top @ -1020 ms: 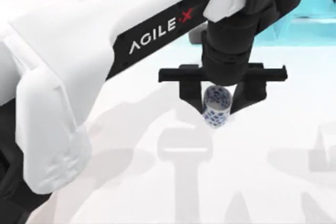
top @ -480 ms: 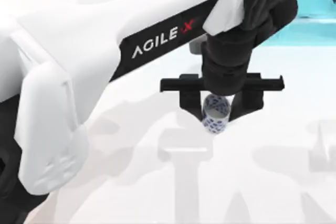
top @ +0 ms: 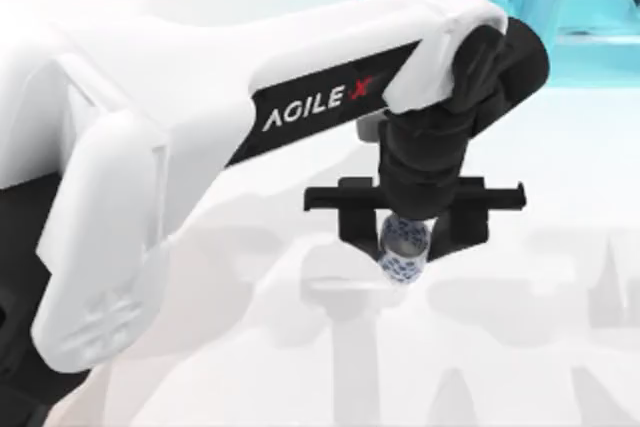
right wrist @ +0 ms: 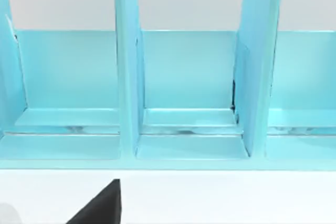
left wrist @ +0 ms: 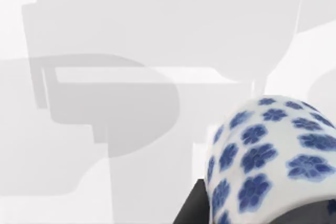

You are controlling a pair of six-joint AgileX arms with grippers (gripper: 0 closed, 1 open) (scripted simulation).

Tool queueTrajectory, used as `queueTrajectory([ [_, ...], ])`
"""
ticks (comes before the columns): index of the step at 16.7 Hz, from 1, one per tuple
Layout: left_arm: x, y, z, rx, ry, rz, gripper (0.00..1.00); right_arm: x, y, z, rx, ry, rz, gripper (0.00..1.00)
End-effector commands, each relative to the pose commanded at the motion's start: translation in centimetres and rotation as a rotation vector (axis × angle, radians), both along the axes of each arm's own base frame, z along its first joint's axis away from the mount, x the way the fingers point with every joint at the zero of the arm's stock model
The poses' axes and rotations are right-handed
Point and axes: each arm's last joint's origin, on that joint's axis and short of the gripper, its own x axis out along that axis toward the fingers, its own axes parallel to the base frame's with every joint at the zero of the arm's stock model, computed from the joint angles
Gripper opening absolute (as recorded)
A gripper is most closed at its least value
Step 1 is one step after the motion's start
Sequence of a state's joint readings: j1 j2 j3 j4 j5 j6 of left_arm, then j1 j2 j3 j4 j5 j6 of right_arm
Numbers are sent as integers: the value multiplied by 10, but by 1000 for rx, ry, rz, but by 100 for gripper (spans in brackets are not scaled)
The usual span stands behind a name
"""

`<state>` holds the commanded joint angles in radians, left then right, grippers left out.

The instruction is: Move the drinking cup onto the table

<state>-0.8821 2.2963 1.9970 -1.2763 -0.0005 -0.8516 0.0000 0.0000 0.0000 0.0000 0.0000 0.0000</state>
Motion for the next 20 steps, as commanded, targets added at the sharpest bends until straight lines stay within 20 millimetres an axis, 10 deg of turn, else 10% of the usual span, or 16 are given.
queueTrajectory([
  [14, 0, 0, 0, 0, 0, 0, 98, 0, 0, 0, 0, 0, 0, 100],
  [20, 0, 0, 0, 0, 0, 0, 100, 0, 0, 0, 0, 0, 0, 100],
])
